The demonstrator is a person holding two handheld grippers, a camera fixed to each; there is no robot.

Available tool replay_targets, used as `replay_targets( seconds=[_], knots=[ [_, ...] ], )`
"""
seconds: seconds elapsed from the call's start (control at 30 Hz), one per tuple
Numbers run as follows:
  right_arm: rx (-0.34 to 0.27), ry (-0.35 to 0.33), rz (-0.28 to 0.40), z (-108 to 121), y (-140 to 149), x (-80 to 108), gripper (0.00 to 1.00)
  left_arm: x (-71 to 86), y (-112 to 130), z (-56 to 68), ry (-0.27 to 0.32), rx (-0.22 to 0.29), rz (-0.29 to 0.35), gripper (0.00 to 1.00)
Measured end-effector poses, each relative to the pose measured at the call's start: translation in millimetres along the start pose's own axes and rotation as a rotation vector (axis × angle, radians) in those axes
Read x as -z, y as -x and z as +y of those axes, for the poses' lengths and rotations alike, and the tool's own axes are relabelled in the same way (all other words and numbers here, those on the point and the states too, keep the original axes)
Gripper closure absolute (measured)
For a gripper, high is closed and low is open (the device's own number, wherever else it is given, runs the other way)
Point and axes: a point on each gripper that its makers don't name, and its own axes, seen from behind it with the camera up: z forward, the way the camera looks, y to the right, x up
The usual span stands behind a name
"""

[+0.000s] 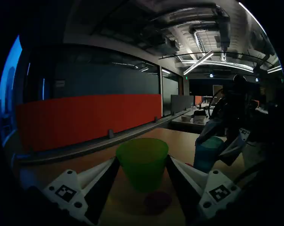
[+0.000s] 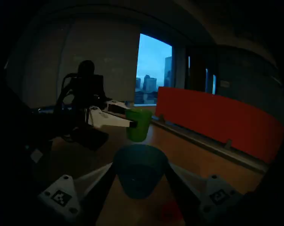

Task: Pour water

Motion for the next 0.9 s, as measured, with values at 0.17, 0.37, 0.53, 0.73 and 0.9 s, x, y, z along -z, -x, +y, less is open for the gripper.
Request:
replay_targets(
  seconds=[0.17,0.37,0.53,0.73,0.9],
  knots=[
    [0.002,0.002,0.005,0.7,-2.7,-0.2,0.07,2.3,0.7,2.6,-0.003,-0.005,0.000,0.14],
    [0.002,0.006,0.018,3.1,-10.5,-1.5,0.08,5.3,3.9,5.8,0.001,-0.008,-0.004,0.14],
    [0.003,0.006,0.022,5.4,-16.5,-2.1,0.08,8.4,6.6,6.8,0.001,-0.011,-0.011,0.14],
    [0.014,0.004,0.034,9.7,-25.6,-2.1,0.08,11.5,9.0,9.7,0.004,-0.013,-0.015,0.14],
    [0.027,0.006,0.044,13.6,-35.0,-3.0,0.08,14.5,11.5,12.0,0.007,-0.013,-0.020,0.14]
  ],
)
